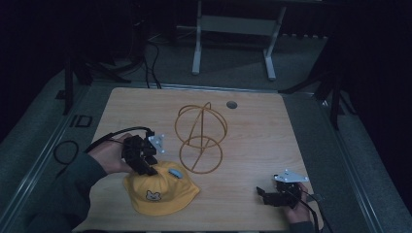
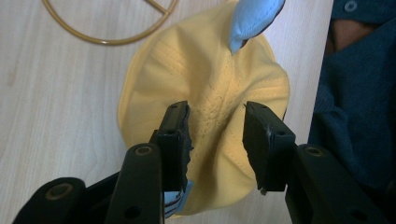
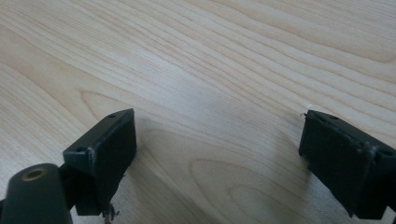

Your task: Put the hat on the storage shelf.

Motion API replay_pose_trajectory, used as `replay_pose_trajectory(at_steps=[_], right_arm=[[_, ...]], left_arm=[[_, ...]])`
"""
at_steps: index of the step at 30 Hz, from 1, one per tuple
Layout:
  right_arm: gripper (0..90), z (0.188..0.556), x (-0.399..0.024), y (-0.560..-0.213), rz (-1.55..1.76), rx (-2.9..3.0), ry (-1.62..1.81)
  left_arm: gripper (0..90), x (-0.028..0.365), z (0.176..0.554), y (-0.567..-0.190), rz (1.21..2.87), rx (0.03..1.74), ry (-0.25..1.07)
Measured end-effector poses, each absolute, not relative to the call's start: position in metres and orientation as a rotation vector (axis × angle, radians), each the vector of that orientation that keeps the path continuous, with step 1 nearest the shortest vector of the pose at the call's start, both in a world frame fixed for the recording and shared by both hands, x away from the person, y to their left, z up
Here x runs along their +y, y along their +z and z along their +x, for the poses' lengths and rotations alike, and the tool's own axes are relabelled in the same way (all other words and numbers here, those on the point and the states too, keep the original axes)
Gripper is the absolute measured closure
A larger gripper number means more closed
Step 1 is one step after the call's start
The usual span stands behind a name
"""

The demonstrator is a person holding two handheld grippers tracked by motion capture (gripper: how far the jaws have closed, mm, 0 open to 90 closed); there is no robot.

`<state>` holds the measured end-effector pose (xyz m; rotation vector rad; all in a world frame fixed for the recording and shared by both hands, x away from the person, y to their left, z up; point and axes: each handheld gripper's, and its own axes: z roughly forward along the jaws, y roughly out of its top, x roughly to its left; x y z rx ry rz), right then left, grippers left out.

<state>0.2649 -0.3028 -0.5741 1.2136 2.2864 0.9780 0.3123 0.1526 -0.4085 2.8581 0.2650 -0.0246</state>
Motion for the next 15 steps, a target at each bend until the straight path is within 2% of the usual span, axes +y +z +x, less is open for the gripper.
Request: replay_pose_trajectory(at_steps=[10, 15], right_arm=[[11.0, 0.265, -0.303, -0.574, 1.218, 2.285, 0.98], [11.0, 0.265, -0.303, -0.574, 1.218, 2.286, 0.979]], left_arm=[[60.4, 0.139, 0.316, -0.427, 2.951, 0.229, -0.043], [73.0, 0.138, 0.316, -0.43, 2.978, 0.199, -0.015]])
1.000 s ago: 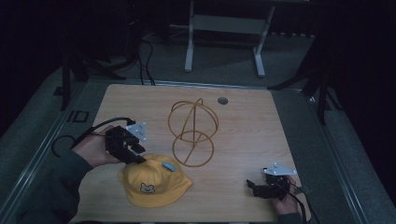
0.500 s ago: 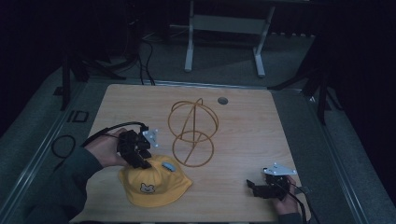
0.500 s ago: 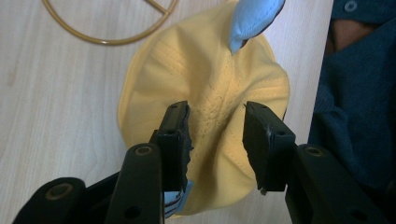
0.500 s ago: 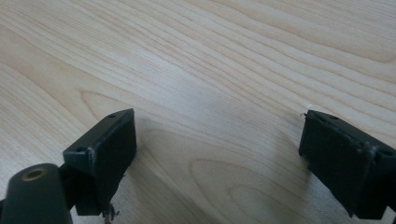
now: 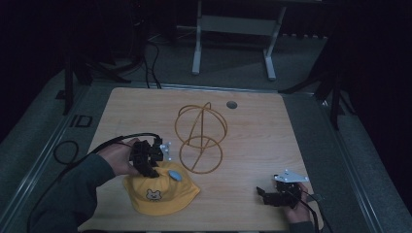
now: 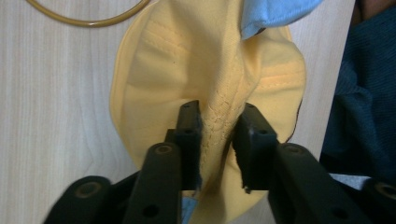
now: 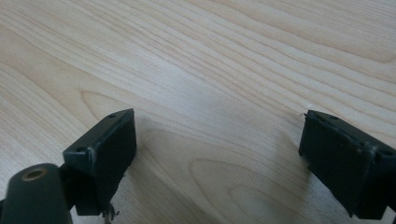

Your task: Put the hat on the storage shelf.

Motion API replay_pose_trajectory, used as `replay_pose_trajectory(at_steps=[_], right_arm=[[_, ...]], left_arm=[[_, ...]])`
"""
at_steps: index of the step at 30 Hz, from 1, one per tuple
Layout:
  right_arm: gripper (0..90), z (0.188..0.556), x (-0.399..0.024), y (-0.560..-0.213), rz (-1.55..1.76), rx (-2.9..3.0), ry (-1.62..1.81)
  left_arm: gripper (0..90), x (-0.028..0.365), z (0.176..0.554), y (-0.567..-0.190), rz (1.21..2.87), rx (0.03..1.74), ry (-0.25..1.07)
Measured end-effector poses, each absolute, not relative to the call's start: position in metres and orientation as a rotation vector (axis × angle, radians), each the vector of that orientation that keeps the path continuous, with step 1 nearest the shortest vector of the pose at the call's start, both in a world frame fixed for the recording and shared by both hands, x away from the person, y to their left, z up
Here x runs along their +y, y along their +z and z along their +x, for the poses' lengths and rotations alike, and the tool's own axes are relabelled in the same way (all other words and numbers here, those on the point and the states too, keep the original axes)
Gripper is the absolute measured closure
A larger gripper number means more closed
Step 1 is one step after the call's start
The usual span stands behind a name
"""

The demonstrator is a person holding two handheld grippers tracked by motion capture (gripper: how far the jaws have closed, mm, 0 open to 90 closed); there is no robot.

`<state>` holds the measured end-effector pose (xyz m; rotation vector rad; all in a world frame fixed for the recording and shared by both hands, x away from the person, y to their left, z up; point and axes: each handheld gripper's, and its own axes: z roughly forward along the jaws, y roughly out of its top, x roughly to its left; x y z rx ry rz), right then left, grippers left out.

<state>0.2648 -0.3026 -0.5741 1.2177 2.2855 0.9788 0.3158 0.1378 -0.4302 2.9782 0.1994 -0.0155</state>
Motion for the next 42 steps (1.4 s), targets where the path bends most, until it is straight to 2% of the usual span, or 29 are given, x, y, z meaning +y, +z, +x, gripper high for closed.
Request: replay_pose_trajectory(at_steps=[10, 42], right_arm=[[11.0, 0.265, -0.303, -0.574, 1.214, 2.285, 0.979], [11.0, 0.265, -0.303, -0.574, 1.212, 2.285, 0.98]], left_arm=[[79.6, 0.145, 0.31, -0.423, 2.983, 0.188, -0.001], [79.9, 0.187, 0.321, -0.388, 2.879, 0.448, 0.132]])
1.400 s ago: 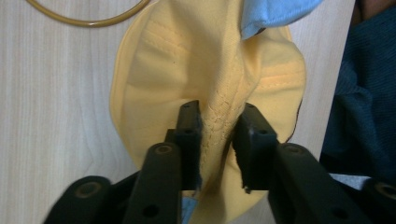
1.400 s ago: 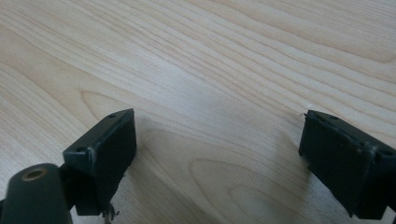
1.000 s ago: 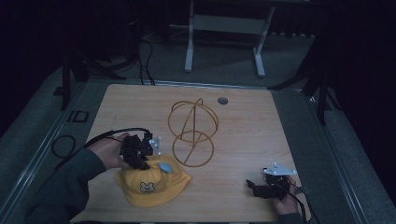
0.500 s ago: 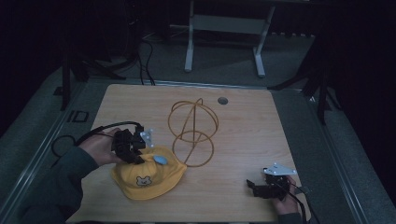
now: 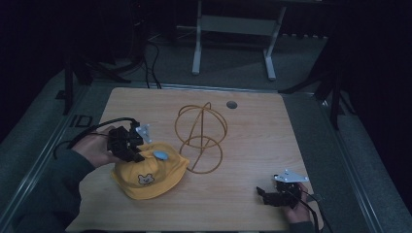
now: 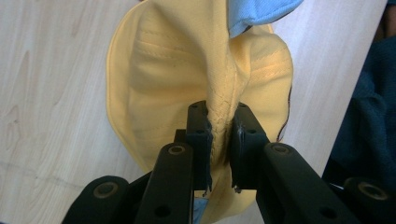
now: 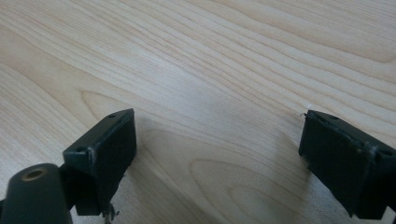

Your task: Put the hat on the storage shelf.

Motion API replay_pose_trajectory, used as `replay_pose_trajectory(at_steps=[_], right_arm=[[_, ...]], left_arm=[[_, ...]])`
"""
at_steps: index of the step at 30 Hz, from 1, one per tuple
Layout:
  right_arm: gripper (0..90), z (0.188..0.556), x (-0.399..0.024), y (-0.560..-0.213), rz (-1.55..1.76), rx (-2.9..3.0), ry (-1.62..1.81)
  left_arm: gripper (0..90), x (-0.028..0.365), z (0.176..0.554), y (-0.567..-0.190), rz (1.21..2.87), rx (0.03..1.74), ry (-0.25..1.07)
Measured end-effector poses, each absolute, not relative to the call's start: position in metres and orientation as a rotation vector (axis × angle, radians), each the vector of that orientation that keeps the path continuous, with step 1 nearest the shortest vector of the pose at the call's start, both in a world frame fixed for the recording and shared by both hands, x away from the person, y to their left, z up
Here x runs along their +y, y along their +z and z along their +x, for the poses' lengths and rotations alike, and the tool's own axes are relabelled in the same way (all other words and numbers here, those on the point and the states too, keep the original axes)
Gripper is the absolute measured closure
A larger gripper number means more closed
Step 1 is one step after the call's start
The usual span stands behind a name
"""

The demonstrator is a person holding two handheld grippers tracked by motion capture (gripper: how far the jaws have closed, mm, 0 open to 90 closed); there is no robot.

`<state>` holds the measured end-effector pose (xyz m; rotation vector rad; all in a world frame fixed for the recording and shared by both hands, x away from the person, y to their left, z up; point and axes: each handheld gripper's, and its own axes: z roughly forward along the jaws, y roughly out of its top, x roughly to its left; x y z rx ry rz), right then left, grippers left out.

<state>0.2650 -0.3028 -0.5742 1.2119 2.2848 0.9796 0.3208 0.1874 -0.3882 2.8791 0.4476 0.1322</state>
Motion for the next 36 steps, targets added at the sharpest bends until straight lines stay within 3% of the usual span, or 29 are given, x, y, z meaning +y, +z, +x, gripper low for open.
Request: replay_pose_trajectory(at_steps=[36], right_arm=[[11.0, 0.265, -0.303, -0.574, 1.214, 2.285, 0.979]], left_arm=[[79.8, 0.216, 0.32, -0.36, 2.751, 0.537, 0.289]])
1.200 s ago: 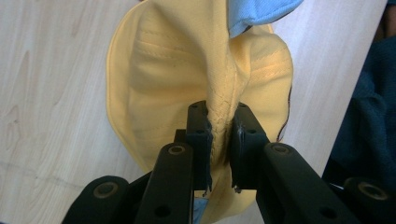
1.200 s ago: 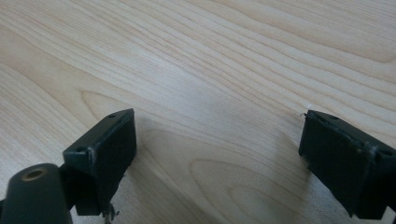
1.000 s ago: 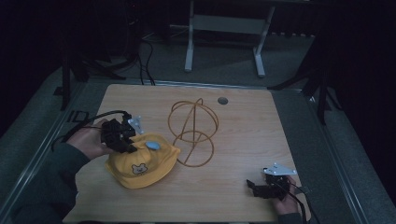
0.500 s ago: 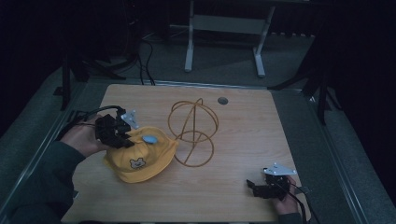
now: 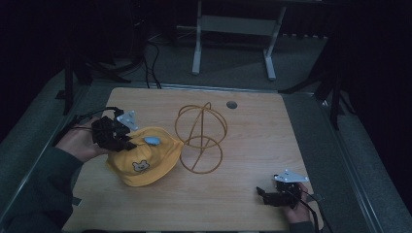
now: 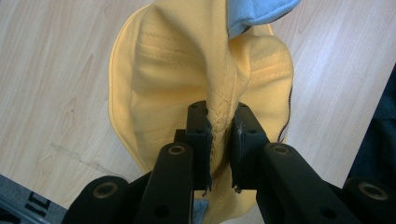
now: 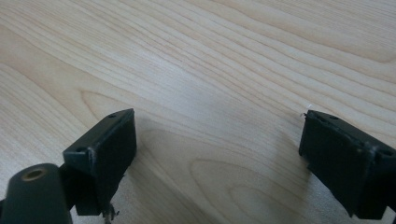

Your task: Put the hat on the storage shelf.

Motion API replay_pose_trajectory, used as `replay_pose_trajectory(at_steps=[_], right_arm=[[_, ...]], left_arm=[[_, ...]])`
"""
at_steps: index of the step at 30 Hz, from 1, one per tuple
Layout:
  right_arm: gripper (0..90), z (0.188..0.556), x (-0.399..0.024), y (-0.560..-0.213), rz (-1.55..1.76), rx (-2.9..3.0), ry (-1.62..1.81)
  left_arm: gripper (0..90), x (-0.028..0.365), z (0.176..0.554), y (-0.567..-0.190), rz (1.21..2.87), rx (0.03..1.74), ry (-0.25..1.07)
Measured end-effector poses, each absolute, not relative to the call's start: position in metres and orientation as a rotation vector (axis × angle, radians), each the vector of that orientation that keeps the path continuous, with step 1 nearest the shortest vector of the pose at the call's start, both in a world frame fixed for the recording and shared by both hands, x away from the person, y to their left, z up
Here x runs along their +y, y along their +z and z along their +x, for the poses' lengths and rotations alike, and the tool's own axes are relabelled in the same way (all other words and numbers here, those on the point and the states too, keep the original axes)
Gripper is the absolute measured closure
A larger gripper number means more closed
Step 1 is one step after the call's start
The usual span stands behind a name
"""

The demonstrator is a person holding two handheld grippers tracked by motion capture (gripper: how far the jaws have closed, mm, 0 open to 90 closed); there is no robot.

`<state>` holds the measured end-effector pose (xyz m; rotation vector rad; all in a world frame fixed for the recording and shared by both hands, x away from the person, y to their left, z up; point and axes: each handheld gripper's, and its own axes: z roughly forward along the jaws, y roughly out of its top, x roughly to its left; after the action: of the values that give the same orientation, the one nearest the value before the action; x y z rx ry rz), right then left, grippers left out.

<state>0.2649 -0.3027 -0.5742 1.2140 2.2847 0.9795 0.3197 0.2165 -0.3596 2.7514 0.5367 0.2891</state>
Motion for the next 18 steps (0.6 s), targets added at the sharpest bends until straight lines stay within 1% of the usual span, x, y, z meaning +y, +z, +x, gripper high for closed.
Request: replay_pose_trajectory(at_steps=[18], right_arm=[[11.0, 0.265, -0.303, -0.574, 1.212, 2.287, 0.979]], left_arm=[[80.2, 0.234, 0.315, -0.349, 2.688, 0.58, 0.319]])
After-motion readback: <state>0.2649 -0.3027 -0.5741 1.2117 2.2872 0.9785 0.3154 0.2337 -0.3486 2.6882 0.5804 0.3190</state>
